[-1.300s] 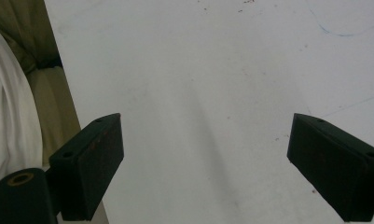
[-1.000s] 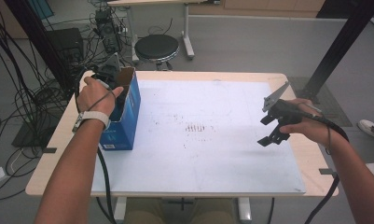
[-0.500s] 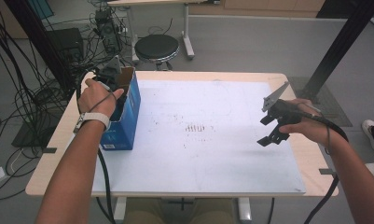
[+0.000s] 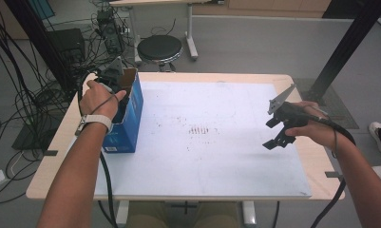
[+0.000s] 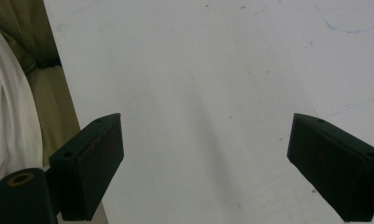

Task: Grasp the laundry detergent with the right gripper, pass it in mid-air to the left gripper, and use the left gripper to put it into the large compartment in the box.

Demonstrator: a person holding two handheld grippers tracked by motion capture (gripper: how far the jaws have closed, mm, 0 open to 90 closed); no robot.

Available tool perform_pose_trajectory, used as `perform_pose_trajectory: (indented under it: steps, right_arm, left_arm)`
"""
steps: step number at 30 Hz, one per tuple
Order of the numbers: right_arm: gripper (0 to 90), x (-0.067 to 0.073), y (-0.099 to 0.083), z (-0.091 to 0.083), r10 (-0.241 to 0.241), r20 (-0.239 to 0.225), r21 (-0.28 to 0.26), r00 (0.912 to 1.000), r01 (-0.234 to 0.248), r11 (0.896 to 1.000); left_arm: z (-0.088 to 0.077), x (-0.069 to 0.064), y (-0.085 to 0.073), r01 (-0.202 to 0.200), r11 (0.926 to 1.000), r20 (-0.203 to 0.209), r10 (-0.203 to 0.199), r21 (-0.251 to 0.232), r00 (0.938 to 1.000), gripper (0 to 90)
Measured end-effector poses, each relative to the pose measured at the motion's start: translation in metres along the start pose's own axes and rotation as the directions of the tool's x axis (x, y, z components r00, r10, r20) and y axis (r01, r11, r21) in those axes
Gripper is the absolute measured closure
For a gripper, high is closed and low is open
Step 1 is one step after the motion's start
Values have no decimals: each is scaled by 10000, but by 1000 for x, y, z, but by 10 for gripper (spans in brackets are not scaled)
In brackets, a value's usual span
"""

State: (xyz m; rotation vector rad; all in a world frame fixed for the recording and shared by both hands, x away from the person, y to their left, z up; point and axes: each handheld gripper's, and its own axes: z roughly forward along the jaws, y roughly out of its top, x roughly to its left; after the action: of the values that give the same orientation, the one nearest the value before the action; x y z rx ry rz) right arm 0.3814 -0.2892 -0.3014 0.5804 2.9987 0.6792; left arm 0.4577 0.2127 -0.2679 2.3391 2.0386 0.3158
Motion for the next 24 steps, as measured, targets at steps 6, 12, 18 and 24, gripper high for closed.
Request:
perform_pose_trajectory:
  steps: [6,12,18,24]
  right_arm:
    - [109,1,-1,-1,16,8,-32,10000,-16,10000]
    - [109,1,-2,-1,14,17,-14,10000,-14,10000]
    - [109,1,-1,-1,-1,20,-17,10000,1,10000]
    - [109,0,-2,-1,24,16,-10,10000,-23,10000]
  left_arm:
    - [0,0,0,-1,10000,-1,1,-23,10000,370]
    - [0,1,0,22,10000,24,-22,80,10000,370]
    - [0,1,0,45,10000,26,-45,68,10000,370]
    - [1,2,0,106,9999,53,-106,-11,9999,370]
